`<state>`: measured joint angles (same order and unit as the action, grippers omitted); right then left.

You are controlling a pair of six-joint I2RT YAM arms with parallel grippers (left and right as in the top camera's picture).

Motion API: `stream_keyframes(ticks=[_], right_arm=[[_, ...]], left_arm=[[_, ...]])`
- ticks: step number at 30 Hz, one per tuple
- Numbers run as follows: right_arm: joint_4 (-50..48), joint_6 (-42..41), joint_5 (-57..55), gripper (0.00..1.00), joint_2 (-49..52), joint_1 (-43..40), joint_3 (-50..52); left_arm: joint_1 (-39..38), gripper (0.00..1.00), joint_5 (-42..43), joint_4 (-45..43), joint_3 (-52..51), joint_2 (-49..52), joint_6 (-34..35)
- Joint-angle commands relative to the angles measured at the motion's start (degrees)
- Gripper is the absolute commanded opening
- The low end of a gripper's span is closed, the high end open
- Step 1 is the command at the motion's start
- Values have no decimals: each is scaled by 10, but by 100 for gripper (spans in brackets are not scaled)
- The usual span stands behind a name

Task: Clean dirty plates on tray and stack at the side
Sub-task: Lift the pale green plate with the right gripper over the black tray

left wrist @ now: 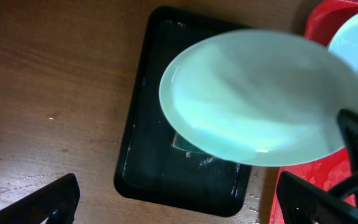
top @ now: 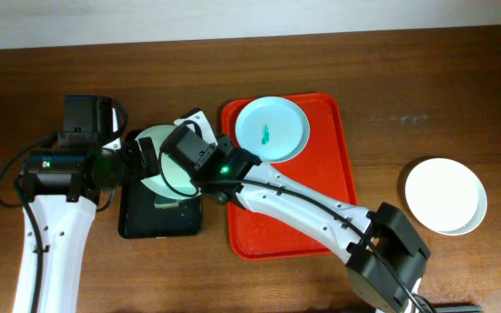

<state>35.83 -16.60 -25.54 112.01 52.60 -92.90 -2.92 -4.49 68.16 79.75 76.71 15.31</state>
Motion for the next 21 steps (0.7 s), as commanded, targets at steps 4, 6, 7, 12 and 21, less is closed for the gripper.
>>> stream_keyframes(ticks=[4,6,7,12,21], right_arm=[[-3,14,-116,4,-42,29,-21],[-6,14,-117,4,-52,33,-21],[-8,14,-119,4,-55,33,-21],[-34,38,-144,4,-71,40,-21],[-57,122,-219,4,-71,61,-21]], left_arm=[[2,99,0,1,9,-4,-4],[2,99,0,1,9,-4,-4],[2,99,0,1,9,-4,-4],[2,99,0,1,9,-4,-4],[2,100,0,1,9,-4,-4]])
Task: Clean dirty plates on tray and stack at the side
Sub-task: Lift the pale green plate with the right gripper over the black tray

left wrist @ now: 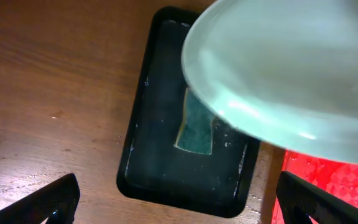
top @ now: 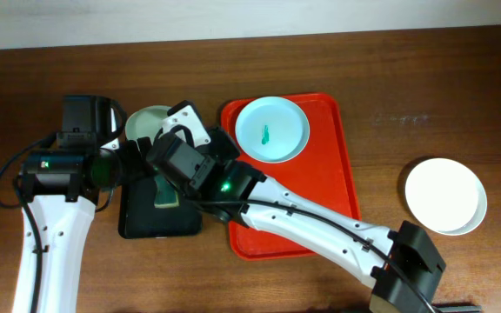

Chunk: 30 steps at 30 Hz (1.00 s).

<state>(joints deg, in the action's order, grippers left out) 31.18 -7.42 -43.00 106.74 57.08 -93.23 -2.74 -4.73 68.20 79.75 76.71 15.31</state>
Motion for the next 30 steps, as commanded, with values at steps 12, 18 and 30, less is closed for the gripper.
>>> stream_keyframes(ticks=[12,18,30], right_arm=[[-26,56,-57,4,-18,30,-17],[-28,56,-57,4,-18,30,-17],[-28,56,-57,4,-18,30,-17]], left_arm=[[0,99,3,0,9,-4,-4],[0,99,3,0,9,-4,-4],[0,99,3,0,9,-4,-4]])
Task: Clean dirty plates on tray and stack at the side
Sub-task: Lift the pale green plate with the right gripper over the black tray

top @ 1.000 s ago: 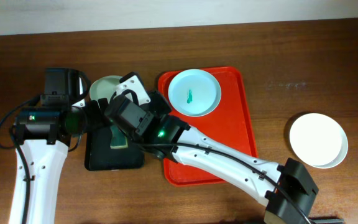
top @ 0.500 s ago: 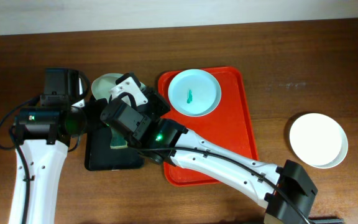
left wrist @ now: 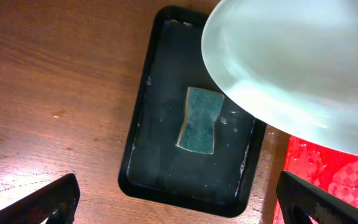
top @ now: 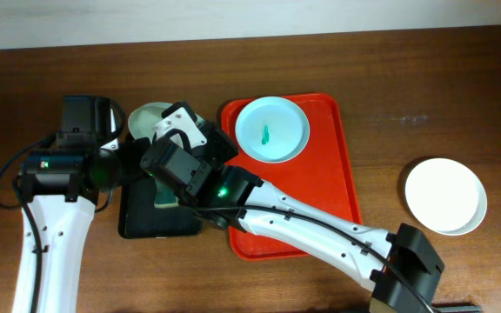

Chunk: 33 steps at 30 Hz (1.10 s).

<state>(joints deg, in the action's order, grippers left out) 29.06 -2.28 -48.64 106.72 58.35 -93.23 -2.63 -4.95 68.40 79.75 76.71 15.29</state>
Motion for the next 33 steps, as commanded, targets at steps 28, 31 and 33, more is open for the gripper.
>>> stream_keyframes(ticks=[28,31,33], right_arm=[[-6,4,-1,4,-18,16,-17],[-1,-7,0,4,-16,15,-17],[21,-49,6,4,-14,7,-17]], left_arm=[[-1,99,5,-2,9,-4,-4],[-1,99,5,-2,9,-4,-4],[-1,99,5,-2,9,-4,-4]])
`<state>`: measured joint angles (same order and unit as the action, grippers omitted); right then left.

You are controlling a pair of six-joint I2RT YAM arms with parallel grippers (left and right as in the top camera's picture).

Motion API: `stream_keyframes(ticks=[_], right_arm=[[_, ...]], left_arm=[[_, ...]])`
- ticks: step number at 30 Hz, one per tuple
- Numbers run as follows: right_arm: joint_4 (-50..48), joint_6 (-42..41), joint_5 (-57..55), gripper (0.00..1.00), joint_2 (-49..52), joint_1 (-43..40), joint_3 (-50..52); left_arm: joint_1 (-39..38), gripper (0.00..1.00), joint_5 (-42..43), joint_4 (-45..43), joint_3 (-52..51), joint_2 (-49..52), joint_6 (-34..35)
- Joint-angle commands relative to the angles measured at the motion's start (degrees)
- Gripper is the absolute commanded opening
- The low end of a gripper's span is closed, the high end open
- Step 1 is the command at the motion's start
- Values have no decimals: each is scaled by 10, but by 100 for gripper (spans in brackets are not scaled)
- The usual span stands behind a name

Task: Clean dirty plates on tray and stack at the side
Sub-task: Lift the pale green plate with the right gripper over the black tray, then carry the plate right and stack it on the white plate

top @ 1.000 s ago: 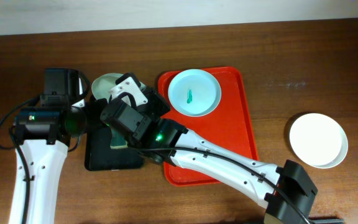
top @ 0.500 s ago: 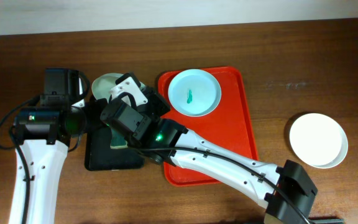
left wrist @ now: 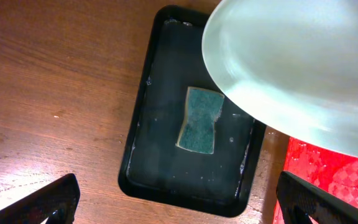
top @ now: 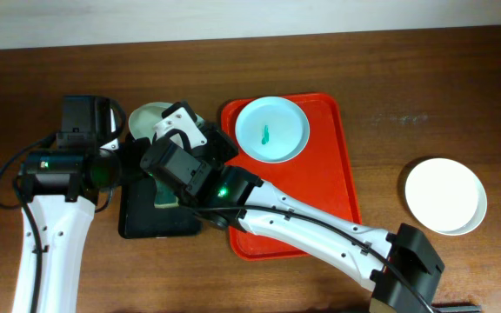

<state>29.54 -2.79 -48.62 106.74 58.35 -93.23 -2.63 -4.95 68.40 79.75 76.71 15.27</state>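
A pale green plate [left wrist: 297, 68] hangs tilted over the far end of the black tray [left wrist: 148, 155]. In the overhead view only its rim [top: 146, 117] shows past my right gripper [top: 162, 132], which is shut on it. A green sponge [left wrist: 199, 119] lies flat in the black tray. My left gripper [left wrist: 178, 186] stands open above the tray's near edge with nothing between its fingers. On the red tray [top: 320, 209] rests a light blue plate [top: 272, 129] with a green smear.
A clean white plate [top: 445, 196] sits alone on the wooden table at the right. My right arm [top: 303, 222] stretches diagonally across the red tray's near half. The left arm [top: 50, 226] runs along the table's left side.
At first the right gripper held the green plate low over the black tray, hiding the sponge. Then the plate stood further back and part of the sponge showed. Later the plate was at the tray's far end with the whole sponge uncovered, and it remains there.
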Motion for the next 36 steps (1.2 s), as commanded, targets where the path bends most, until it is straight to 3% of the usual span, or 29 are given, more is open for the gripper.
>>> stream_keyframes(ticks=[1,4,7,10,12,16,21,25,29,36], right_arm=[[35,-79,32,4,-12,-2,-14],[76,-122,102,4,-8,-28,-10],[121,-236,145,4,-19,-64,-13],[99,-192,276,4,-23,-93,-14],[132,-254,281,4,-26,-125,-21],[136,-245,472,4,-27,-172,-21],[221,-340,622,4,-39,-266,-21],[267,-338,650,4,-43,-343,-21],[356,-285,650,4,-75,-455,-21],[506,-160,645,4,-135,-730,-8]], left_arm=[[-1,99,5,-2,9,-4,-4],[-1,99,5,-2,9,-4,-4],[-1,99,5,-2,9,-4,-4],[-1,99,5,-2,9,-4,-4],[-1,99,5,-2,9,-4,-4],[-1,99,5,-2,9,-4,-4],[-1,100,5,-2,9,-4,-4],[-1,99,5,-2,9,-4,-4],[-1,99,5,-2,9,-4,-4],[-1,99,5,-2,9,-4,-4]])
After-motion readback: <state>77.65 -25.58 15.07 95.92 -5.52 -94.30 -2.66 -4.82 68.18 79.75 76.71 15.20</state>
